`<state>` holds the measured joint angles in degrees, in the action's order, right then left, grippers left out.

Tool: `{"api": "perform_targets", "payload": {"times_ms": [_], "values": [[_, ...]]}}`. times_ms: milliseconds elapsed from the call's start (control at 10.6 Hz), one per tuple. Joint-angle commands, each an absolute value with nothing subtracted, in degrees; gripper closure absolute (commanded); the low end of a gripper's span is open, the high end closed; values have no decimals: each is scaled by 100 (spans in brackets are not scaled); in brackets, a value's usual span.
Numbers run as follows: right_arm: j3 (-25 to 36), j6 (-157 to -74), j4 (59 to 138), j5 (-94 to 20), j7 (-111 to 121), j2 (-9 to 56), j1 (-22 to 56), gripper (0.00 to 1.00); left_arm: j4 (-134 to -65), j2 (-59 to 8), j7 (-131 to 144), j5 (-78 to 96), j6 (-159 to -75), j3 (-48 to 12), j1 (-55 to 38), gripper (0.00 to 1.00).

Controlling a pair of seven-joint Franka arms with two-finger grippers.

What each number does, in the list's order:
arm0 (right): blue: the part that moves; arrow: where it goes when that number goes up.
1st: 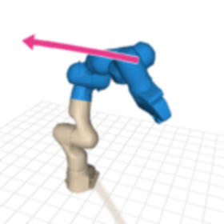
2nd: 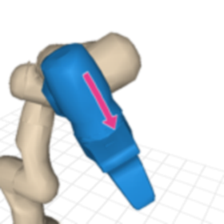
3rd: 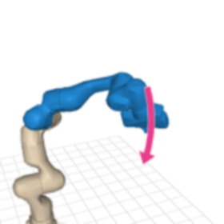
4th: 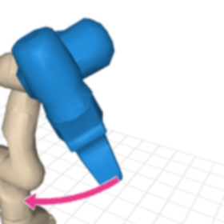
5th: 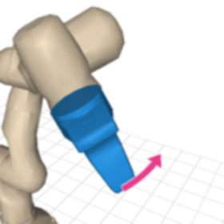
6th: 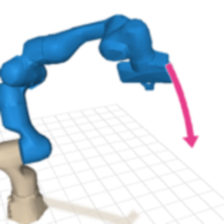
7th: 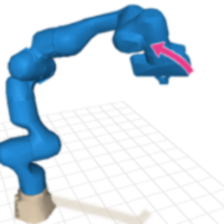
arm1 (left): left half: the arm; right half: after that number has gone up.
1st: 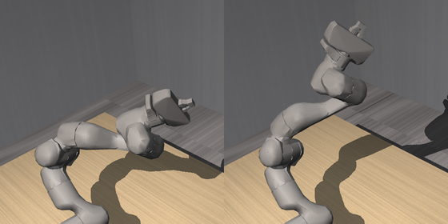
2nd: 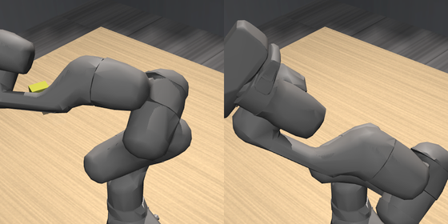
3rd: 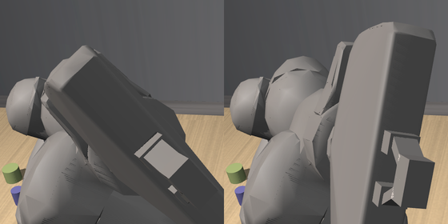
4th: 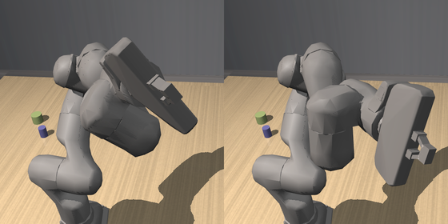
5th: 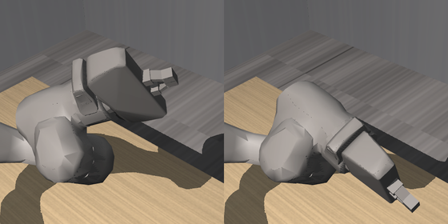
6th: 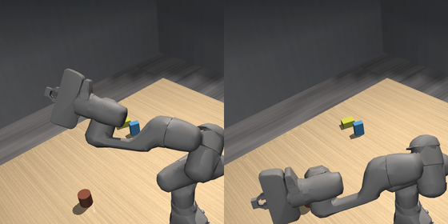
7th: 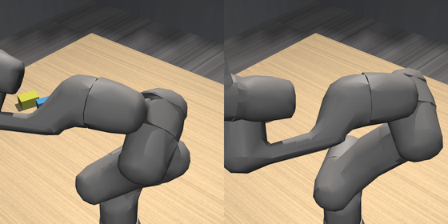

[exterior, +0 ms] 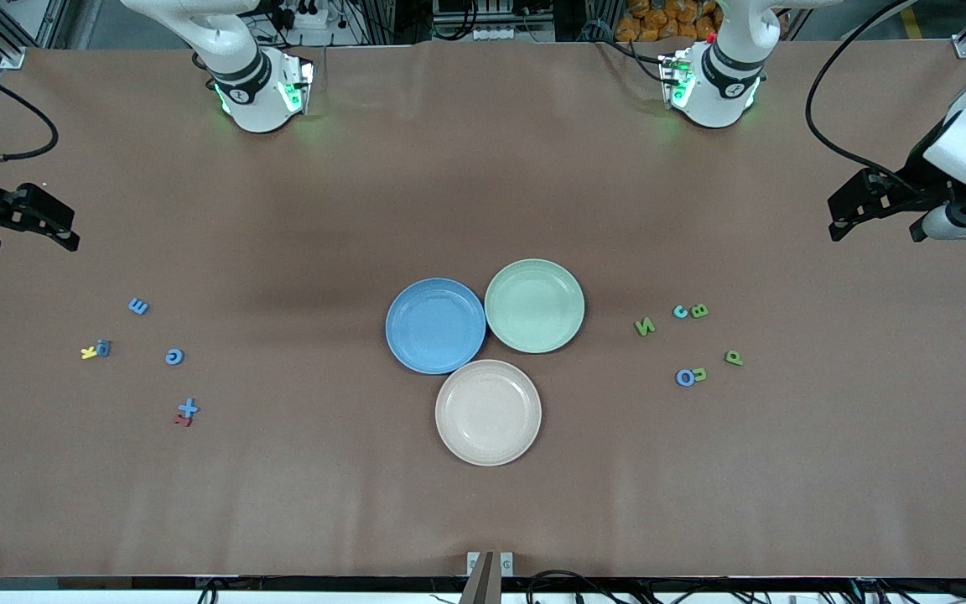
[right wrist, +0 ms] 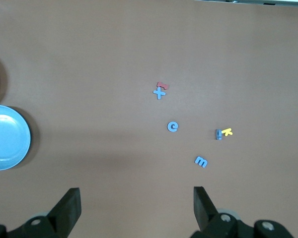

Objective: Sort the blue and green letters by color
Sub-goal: 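Reach both grippers down toward the scattered foam letters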

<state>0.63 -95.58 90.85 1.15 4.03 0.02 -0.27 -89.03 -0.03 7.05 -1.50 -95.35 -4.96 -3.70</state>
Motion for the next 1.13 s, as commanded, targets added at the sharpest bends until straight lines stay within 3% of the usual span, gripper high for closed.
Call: {"api": "perform_targets", "payload": {"times_ms": [0,377,660,849,1038], "values": [[149,-9501,9009,70,246,9,53,0,-8807,-44,730,-281,-9431,-519,-352,0],[158,-9466,9061,-150,44,44,9,0,-9017,-385,475,-220,-9500,-510,-212,0],[167,-9483,9245,-44,123,297,-26,0,-10087,-623,352,9,-10746,-527,-184,0],[167,-9658,9342,-18,106,884,-263,0,-10343,-983,-679,17,-11203,-527,-123,0],[167,-10393,9806,-26,132,1343,-570,0,-10765,-1246,-1037,-9,-12028,-527,-132,0]]}}
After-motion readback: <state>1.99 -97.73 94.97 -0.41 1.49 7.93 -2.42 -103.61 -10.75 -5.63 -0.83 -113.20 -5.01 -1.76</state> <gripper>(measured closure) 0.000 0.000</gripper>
